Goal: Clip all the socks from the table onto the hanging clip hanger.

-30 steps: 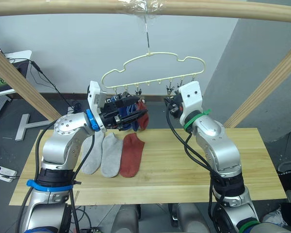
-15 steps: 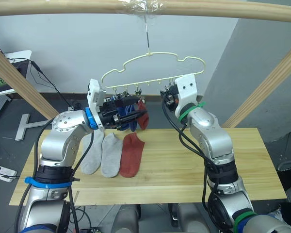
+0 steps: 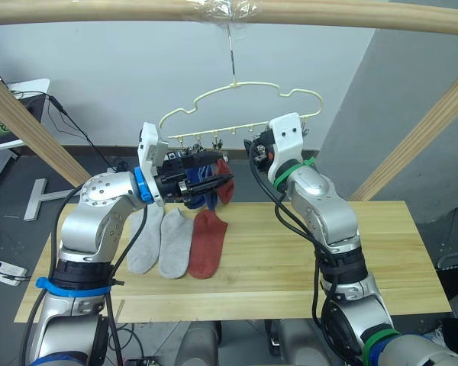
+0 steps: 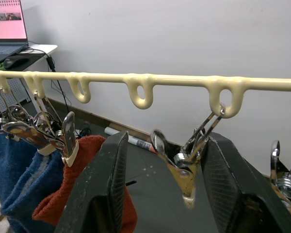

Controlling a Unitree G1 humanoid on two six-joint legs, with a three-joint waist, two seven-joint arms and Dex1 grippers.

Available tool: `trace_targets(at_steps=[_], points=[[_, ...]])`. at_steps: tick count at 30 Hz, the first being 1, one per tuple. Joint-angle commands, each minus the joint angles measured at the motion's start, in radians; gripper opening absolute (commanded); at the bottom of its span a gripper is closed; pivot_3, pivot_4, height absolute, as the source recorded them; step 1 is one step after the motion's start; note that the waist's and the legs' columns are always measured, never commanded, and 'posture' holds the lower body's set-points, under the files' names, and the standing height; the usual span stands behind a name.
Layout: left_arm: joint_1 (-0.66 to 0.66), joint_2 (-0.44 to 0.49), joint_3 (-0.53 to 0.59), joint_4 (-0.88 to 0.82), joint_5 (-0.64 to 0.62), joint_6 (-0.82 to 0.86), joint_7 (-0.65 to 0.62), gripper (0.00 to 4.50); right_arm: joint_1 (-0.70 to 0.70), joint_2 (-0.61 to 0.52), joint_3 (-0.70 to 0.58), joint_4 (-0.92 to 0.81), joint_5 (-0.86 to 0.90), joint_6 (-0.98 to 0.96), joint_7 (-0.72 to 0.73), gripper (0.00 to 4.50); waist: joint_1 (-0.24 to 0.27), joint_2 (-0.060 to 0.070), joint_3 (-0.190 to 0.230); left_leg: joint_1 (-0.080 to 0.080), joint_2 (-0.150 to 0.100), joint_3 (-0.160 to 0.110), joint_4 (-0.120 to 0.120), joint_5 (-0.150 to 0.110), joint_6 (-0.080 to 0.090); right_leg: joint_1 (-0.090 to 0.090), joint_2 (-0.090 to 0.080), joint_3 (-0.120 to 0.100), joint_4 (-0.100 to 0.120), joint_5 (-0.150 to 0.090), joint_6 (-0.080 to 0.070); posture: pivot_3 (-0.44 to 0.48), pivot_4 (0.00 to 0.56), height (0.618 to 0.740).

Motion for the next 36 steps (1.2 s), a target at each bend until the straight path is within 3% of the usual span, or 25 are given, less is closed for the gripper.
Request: trace_targets(at_steps=[1, 5, 8, 10, 14, 20, 27, 36], points=[[-0.006, 0.004, 0.011, -0.041, -0.017, -0.002, 0.002, 2.63, -0.024, 0.009, -0.015, -0.02, 0.02, -0.028, -0.01, 2.25, 0.0, 0.0, 0.0, 0.0, 0.0, 0.0, 0.0, 0.0, 0.0, 0.0, 0.0, 0.0, 0.0, 0.0, 0.0, -0.012, 0.23, 0.72], [0.005, 0.003, 0.005, -0.05, -0.007, -0.012, 0.005, 2.63, -0.026, 0.015, -0.024, -0.021, 0.035, -0.025, -0.016, 2.25, 0.0, 0.0, 0.0, 0.0, 0.0, 0.0, 0.0, 0.0, 0.0, 0.0, 0.0, 0.0, 0.0, 0.0, 0.0, -0.012, 0.23, 0.72], [0.014, 0.002, 0.0, -0.046, 0.007, -0.03, 0.006, 2.63, -0.027, 0.016, -0.026, -0.016, 0.043, -0.026, -0.018, 1.66, 0.0, 0.0, 0.0, 0.0, 0.0, 0.0, 0.0, 0.0, 0.0, 0.0, 0.0, 0.0, 0.0, 0.0, 0.0, -0.013, 0.226, 0.72], [0.021, 0.002, -0.003, -0.044, 0.02, -0.044, 0.008, 2.63, -0.027, 0.017, -0.028, -0.015, 0.048, -0.026, -0.021, 0.93, 0.0, 0.0, 0.0, 0.0, 0.0, 0.0, 0.0, 0.0, 0.0, 0.0, 0.0, 0.0, 0.0, 0.0, 0.0, -0.013, 0.226, 0.72], [0.06, -0.007, -0.014, -0.046, 0.078, -0.085, 0.054, 2.63, -0.027, 0.02, -0.032, -0.013, 0.055, -0.028, -0.021, 0.03, 0.0, 0.0, 0.0, 0.0, 0.0, 0.0, 0.0, 0.0, 0.0, 0.0, 0.0, 0.0, 0.0, 0.0, 0.0, -0.011, 0.226, 0.72], [0.191, 0.01, -0.071, -0.083, 0.17, -0.094, 0.095, 2.63, -0.03, 0.018, -0.033, -0.011, 0.059, -0.031, -0.019, 0.01, 0.0, 0.0, 0.0, 0.0, 0.0, 0.001, 0.0, 0.0, 0.0, -0.001, 0.0, 0.001, 0.0, 0.0, 0.0, -0.013, 0.227, 0.72], [0.323, -0.052, -0.144, 0.025, 0.35, -0.066, 0.3, 4.48, -0.033, 0.019, -0.033, -0.013, 0.061, -0.03, -0.017, 0.0, 0.001, 0.0, 0.0, 0.0, 0.0, 0.001, 0.0, 0.0, 0.0, -0.001, 0.0, 0.001, 0.001, 0.0, 0.0, -0.017, 0.228, 0.72], [0.261, -0.144, -0.199, 0.372, 0.523, -0.253, 0.462, 4.48, -0.023, 0.024, -0.014, -0.038, 0.062, -0.003, -0.013, 0.0, 0.002, 0.0, 0.0, 0.0, 0.0, 0.0, 0.0, 0.0, 0.0, -0.001, -0.001, 0.0, 0.002, 0.0, 0.0, -0.034, 0.235, 0.72]])
